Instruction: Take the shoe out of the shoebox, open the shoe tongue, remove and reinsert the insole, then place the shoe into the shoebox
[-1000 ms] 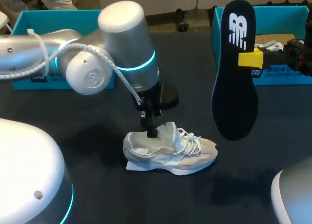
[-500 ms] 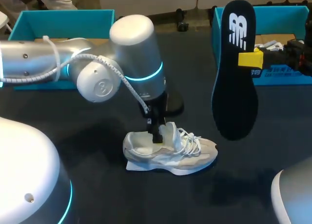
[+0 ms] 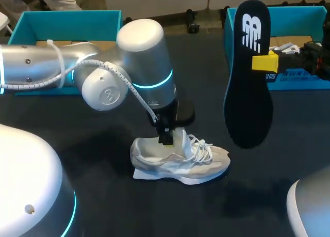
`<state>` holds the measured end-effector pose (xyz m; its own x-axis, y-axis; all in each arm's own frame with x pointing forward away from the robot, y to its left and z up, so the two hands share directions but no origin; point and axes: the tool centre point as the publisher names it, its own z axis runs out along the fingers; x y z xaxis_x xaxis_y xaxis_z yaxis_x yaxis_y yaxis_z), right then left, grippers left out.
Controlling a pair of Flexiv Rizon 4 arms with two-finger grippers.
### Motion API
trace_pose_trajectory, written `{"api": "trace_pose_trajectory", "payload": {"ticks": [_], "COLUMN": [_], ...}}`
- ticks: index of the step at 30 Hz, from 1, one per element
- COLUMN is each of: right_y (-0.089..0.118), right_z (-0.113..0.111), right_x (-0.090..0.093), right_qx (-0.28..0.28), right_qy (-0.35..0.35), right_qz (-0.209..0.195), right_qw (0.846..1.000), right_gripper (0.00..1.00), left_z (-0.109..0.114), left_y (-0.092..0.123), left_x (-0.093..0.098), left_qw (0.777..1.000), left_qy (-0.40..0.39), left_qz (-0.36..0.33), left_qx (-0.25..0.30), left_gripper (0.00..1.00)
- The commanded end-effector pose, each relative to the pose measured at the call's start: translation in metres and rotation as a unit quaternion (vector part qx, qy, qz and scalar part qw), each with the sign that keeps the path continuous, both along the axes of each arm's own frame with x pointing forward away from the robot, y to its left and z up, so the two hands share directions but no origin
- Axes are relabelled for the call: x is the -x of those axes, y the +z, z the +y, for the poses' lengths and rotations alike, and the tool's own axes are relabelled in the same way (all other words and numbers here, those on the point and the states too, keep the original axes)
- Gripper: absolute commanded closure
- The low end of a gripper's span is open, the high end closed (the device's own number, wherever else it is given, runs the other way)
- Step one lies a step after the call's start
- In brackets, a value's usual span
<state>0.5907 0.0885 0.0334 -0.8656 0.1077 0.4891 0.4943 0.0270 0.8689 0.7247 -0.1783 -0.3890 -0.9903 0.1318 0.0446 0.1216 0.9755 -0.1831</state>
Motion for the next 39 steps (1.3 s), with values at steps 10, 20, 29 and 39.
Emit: {"api": "trace_pose_trajectory", "payload": {"ticks": [10,20,29,39], "right_y": [0.0,0.0,0.0,0.0], "right_z": [0.002,0.002,0.002,0.002], "right_x": [-0.003,-0.003,-0.003,-0.003], "right_qx": [0.0,0.0,0.0,0.0], "right_qy": [0.002,0.002,0.002,0.002], "right_qz": [0.0,0.0,0.0,0.0], "right_qw": [1.0,1.0,1.0,1.0], "right_gripper": [1.0,1.0,1.0,1.0], "left_z": [0.001,0.002,0.008,0.005], "left_y": [0.031,0.068,0.084,0.083], "left_x": [0.002,0.008,0.014,0.038], "left_qw": [0.998,0.974,0.923,0.838], "left_qy": [-0.067,-0.22,-0.377,-0.538], "left_qz": [-0.014,-0.031,-0.062,-0.086], "left_qx": [0.012,0.033,0.04,0.034], "left_gripper": [1.0,1.0,1.0,1.0]}}
